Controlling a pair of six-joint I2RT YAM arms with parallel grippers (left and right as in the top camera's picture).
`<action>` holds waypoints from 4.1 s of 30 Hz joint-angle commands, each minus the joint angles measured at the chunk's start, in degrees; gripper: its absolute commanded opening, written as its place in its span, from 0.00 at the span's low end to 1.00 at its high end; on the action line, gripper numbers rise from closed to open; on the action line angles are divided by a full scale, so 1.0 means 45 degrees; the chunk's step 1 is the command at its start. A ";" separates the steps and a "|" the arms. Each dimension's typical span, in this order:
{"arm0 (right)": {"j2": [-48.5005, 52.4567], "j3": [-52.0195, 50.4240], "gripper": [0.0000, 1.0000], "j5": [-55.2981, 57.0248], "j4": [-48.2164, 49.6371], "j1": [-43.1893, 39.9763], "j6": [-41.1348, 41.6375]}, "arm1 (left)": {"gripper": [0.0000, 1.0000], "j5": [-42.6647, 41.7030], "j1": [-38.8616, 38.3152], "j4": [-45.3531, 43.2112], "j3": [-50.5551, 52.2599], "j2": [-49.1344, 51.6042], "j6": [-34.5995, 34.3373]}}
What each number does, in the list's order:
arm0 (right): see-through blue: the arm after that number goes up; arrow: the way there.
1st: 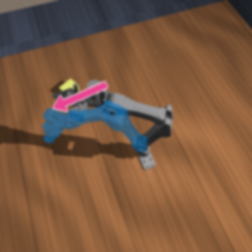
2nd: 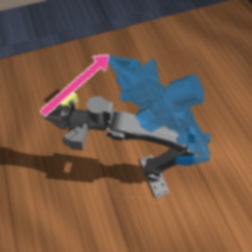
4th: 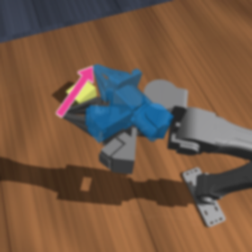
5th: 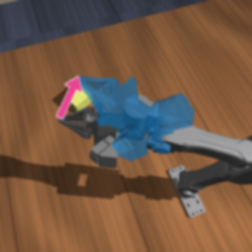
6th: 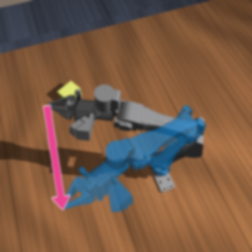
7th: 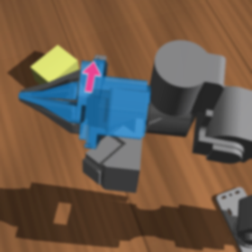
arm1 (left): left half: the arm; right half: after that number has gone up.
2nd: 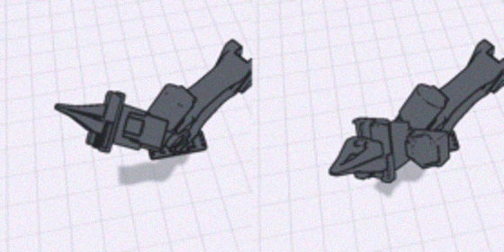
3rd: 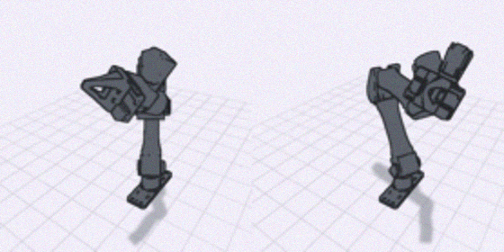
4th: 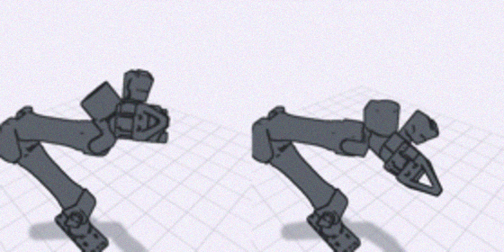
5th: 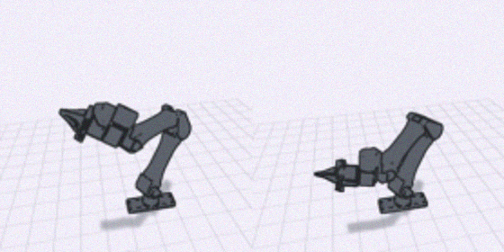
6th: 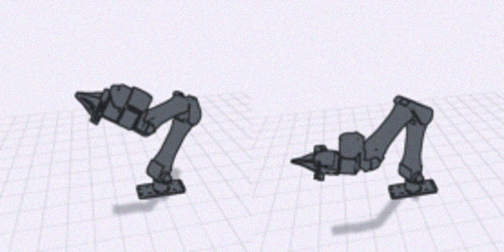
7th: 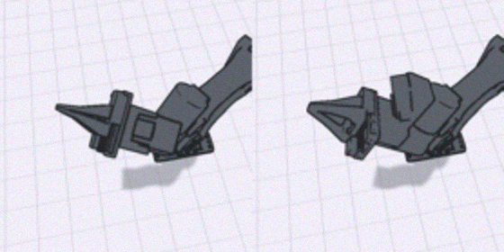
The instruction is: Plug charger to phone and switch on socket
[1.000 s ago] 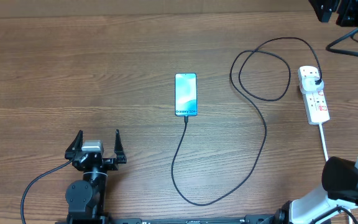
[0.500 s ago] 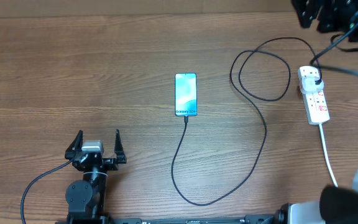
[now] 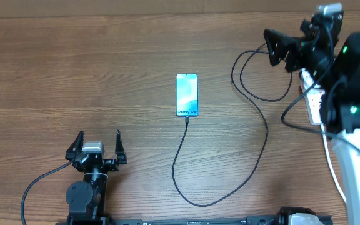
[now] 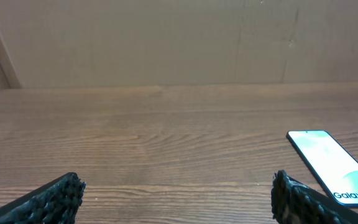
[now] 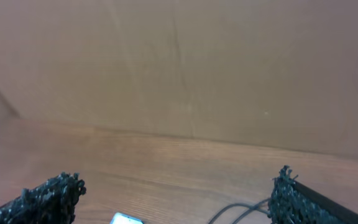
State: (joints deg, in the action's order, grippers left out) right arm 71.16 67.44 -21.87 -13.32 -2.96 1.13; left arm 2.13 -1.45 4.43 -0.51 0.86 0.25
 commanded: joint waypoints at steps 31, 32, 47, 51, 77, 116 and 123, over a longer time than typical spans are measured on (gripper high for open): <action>-1.1200 -1.4513 1.00 0.4663 0.6402 0.1452 0.4745 | 1.00 -0.0058 0.0083 -0.0005 0.0044 -0.0136 0.0282; -1.1516 -1.4785 1.00 0.4663 0.6363 0.1457 0.4741 | 1.00 -0.0058 0.0083 -0.0005 0.0044 -0.0136 0.0282; -1.2716 -1.4887 1.00 0.5027 0.3220 0.1491 0.2186 | 1.00 -0.0058 0.0083 -0.0005 0.0044 -0.0136 0.0287; -1.3911 -1.4887 1.00 0.4512 0.2103 0.1491 0.0884 | 1.00 -0.0058 0.0083 -0.0005 0.0044 -0.0136 0.0287; -1.5786 -1.4887 1.00 0.3502 0.1982 0.1486 -0.2132 | 1.00 -0.0058 0.0083 -0.0005 0.0044 -0.0136 0.0287; -1.5786 -1.4887 1.00 0.4750 0.1885 0.1297 -0.1258 | 1.00 -0.0058 0.0083 0.0000 0.0044 -0.0136 0.0287; -1.5786 -1.4887 1.00 0.4750 0.1885 0.1297 -0.1258 | 1.00 -0.0058 0.0083 -0.0005 0.0044 -0.0136 0.0287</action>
State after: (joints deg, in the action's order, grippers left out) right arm 0.73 1.06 -1.06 -5.15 3.05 -4.73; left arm 2.11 -1.45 4.47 -0.49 0.86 0.25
